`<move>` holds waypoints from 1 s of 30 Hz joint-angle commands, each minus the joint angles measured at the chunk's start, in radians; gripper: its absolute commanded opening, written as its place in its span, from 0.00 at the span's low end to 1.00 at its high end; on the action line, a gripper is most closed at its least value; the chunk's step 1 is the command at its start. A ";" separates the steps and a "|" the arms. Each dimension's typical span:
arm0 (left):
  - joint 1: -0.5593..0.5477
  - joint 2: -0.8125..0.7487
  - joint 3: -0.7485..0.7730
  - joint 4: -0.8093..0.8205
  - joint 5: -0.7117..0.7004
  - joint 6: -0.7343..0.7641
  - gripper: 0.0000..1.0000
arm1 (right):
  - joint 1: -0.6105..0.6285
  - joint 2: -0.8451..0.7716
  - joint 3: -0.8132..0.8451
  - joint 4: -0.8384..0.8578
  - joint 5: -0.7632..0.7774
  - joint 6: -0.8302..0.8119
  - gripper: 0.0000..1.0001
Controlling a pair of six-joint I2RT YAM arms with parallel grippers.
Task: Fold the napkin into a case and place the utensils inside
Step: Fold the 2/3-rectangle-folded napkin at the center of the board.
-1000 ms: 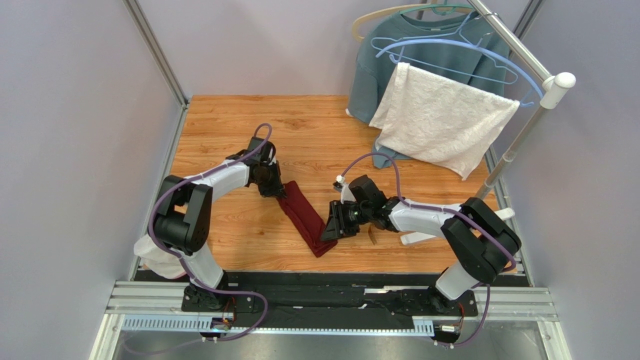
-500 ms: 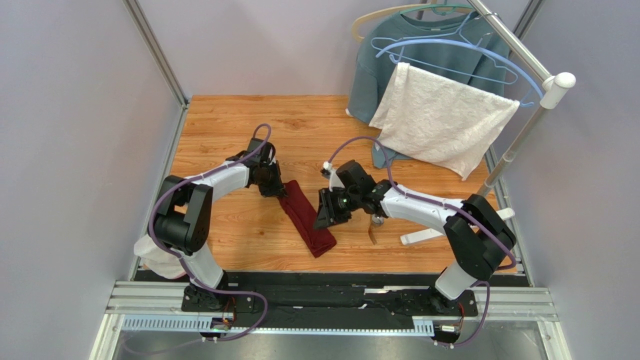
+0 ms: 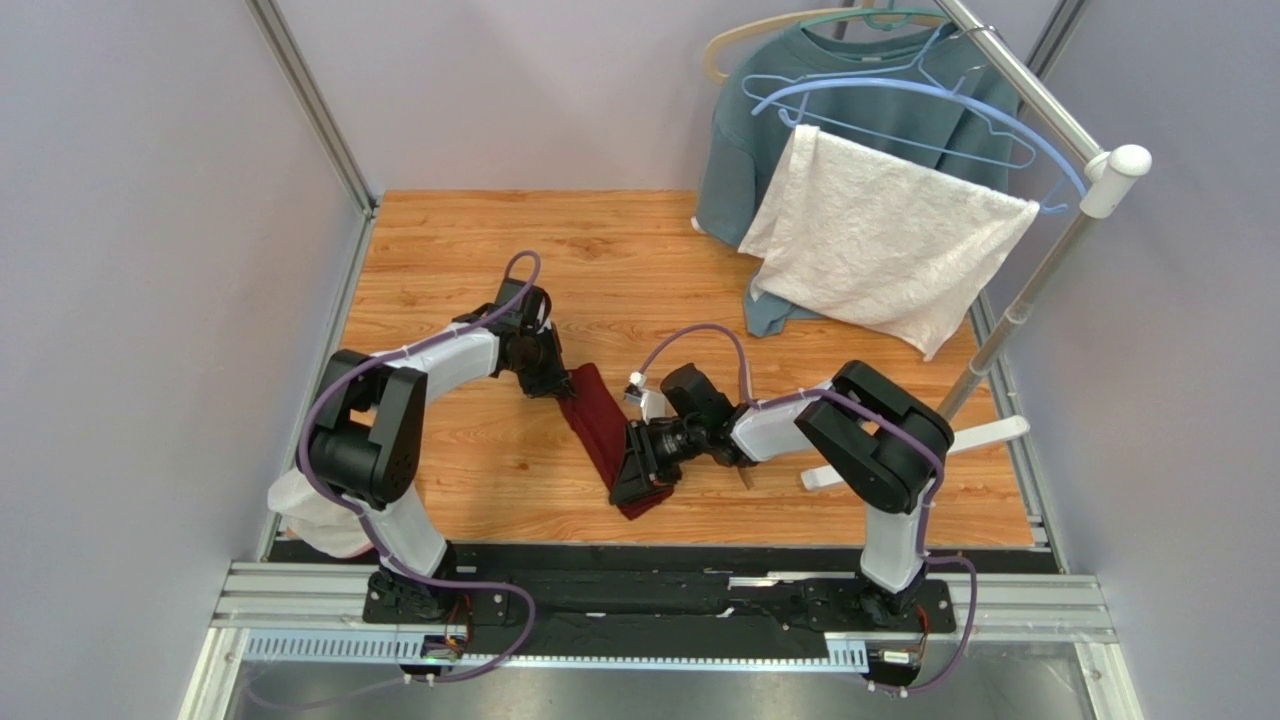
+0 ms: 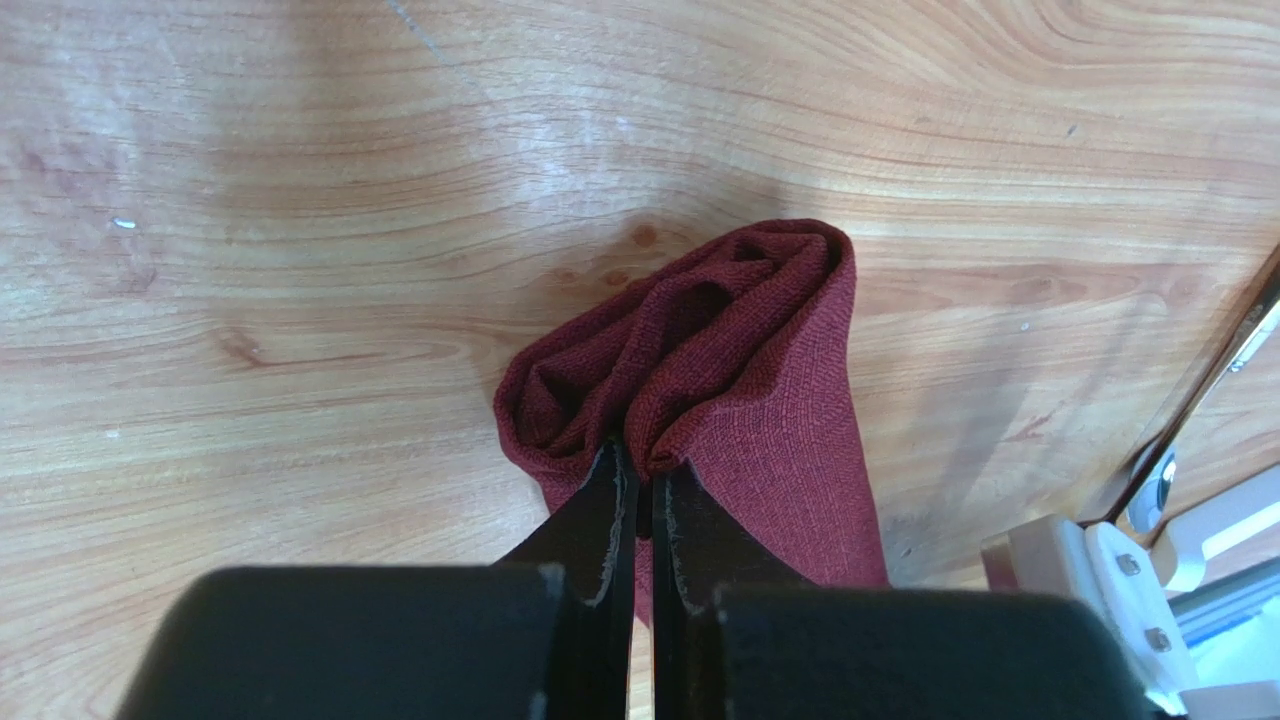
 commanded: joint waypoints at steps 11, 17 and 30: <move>0.095 0.065 0.069 0.172 0.116 0.037 0.00 | -0.169 0.073 -0.051 -0.028 0.110 -0.147 0.29; 0.094 0.071 0.174 0.040 0.196 0.008 0.00 | -0.144 -0.103 0.148 -0.331 0.209 -0.273 0.38; 0.094 0.151 0.259 -0.072 0.231 -0.014 0.00 | -0.170 0.089 0.689 -0.552 0.360 -0.410 0.63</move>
